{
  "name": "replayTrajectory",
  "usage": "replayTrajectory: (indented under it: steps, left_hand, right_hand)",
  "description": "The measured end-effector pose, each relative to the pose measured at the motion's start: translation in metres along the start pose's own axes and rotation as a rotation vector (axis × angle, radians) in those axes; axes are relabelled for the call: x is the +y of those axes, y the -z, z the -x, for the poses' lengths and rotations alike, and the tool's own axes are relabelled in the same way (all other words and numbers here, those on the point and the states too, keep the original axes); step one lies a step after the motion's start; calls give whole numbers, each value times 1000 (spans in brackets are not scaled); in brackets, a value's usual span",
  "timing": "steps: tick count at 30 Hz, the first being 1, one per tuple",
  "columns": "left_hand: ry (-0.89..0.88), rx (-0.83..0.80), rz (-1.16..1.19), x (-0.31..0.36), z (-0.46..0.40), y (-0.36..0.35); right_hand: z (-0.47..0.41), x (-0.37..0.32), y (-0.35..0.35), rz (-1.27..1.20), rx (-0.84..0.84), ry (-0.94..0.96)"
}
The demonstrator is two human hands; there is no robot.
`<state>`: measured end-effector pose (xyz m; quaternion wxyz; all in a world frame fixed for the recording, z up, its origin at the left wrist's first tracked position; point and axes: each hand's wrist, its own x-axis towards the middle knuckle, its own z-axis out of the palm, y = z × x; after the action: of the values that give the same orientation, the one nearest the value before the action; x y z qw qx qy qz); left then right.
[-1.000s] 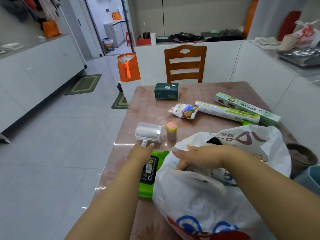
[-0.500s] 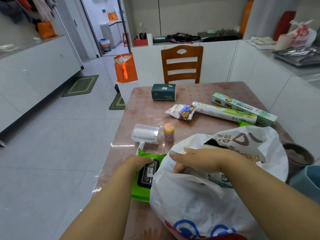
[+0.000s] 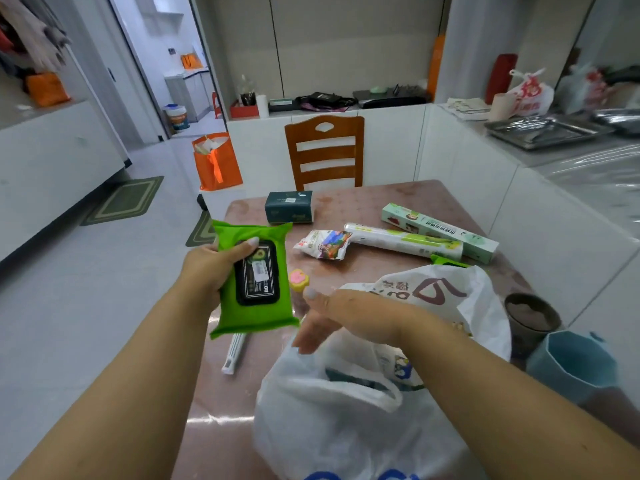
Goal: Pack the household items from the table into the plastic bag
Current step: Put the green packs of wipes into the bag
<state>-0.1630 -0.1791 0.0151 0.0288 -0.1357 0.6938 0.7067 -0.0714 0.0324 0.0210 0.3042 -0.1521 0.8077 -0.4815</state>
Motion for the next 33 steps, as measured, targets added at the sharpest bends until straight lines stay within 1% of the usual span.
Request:
replayTrajectory:
  steps: [2,3,4,5,7,9,10,12,14,15,16,18,20,21,23,25,27,30,33]
  left_hand:
    - [-30,-41,85,15,-10,-20]
    - [-38,-64,124,21,-16,-31]
    - [-33,-92,164,26,-21,-43]
    - [-29,-118,190,29,-28,-53]
    - [-3,-132,224,33,-42,-72]
    - [26,-110,228,31,-59,-91]
    - [48,-106,226,29,-64,-101]
    - [110,-143,211,24,-66,-124]
    - [138,-215,203,13,-73,-144]
    - [137,-229,192,8,-77,-152]
    - [139,-242,182,4,-75,-159]
    - [174,-247,182,-3,-84,-167]
    - [180,-226,199,-3,-78,-175]
    - [170,-228,188,-6,-81,-176]
    - [233,-211,139,-14,-91,-178]
    - [307,-185,136,-19,-95,-179]
    - [317,-144,126,-22,-99,-178]
    - [326,-135,157,-18,-92,-174]
    - [318,-105,249,-10,-85,-166]
  right_hand:
    - [5,-5,26,-124,198,128]
    - [5,-3,46,-191,337,162]
    - [3,3,70,-239,499,157]
    - [0,12,97,-270,659,115]
    - [-4,35,150,-314,911,-15]
    - [-6,64,190,-278,1074,-177]
    - [-7,81,204,-210,1105,-268]
    - [-13,125,223,-89,1112,-480]
    - [-21,164,228,-132,1074,-742]
    - [-26,178,228,-106,1020,-822]
    - [-29,187,227,-36,929,-870]
    - [-38,198,227,81,757,-901]
    - [-45,208,223,33,647,-948]
    - [-48,215,223,-10,625,-964]
    - [-55,234,225,-137,645,-926]
    - [-61,245,223,-365,730,-820]
    - [-65,243,217,-542,785,-780]
    - [-68,237,210,-642,849,-739]
    - [-57,220,212,-657,1014,-656]
